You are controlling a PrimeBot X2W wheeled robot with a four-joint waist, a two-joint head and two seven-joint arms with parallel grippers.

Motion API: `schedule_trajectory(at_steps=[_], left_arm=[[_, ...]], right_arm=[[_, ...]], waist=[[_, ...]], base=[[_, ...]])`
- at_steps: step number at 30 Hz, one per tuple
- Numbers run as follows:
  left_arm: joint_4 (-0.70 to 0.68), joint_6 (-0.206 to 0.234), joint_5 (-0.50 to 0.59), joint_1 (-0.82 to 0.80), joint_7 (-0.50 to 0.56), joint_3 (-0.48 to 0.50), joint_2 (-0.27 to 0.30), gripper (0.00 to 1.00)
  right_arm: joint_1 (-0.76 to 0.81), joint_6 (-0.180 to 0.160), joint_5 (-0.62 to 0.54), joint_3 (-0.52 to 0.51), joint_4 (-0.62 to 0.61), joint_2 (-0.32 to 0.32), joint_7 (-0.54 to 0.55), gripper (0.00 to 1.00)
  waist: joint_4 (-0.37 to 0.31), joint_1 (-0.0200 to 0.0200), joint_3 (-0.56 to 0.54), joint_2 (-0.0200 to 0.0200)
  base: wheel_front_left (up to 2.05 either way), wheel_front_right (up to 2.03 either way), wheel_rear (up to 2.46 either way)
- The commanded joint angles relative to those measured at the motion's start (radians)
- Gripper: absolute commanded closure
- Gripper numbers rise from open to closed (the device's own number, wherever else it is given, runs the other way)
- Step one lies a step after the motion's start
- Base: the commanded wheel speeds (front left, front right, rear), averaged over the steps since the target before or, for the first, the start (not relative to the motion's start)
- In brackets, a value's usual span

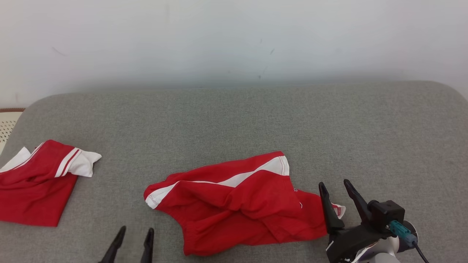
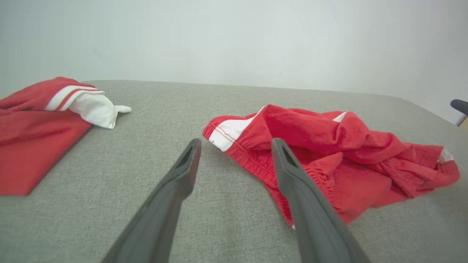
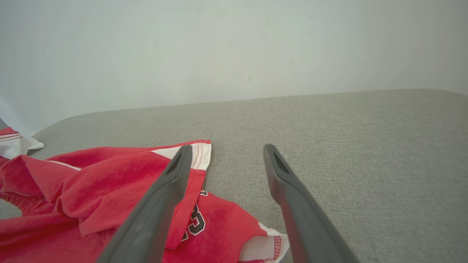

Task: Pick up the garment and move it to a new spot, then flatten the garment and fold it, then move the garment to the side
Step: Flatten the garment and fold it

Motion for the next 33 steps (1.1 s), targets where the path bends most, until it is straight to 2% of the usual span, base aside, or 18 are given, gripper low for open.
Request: schedule_trajectory(at_steps=[1, 13, 33], left_arm=[[-0.015, 0.007, 0.009, 0.014, -0.004, 0.018, -0.006, 0.00], [-0.072, 0.012, 0.043, 0.037, -0.004, 0.193, -0.051, 0.00], [-0.071, -0.024, 0.070, 0.010, -0.004, 0.253, -0.087, 0.00]], right_arm=[[0.006, 0.000, 0.007, 0.005, 0.000, -0.011, 0.003, 0.00], [0.070, 0.000, 0.016, 0.062, -0.044, -0.042, 0.058, 0.00], [0.087, 0.000, 0.043, 0.273, -0.123, -0.103, 0.203, 0.00]], waist=[[0.001, 0.0000, 0.000, 0.0000], [-0.004, 0.0000, 0.006, 0.0000], [0.007, 0.0000, 0.041, 0.0000]], base=[[0.00, 0.00, 0.00], [0.00, 0.00, 0.00], [0.00, 0.00, 0.00]])
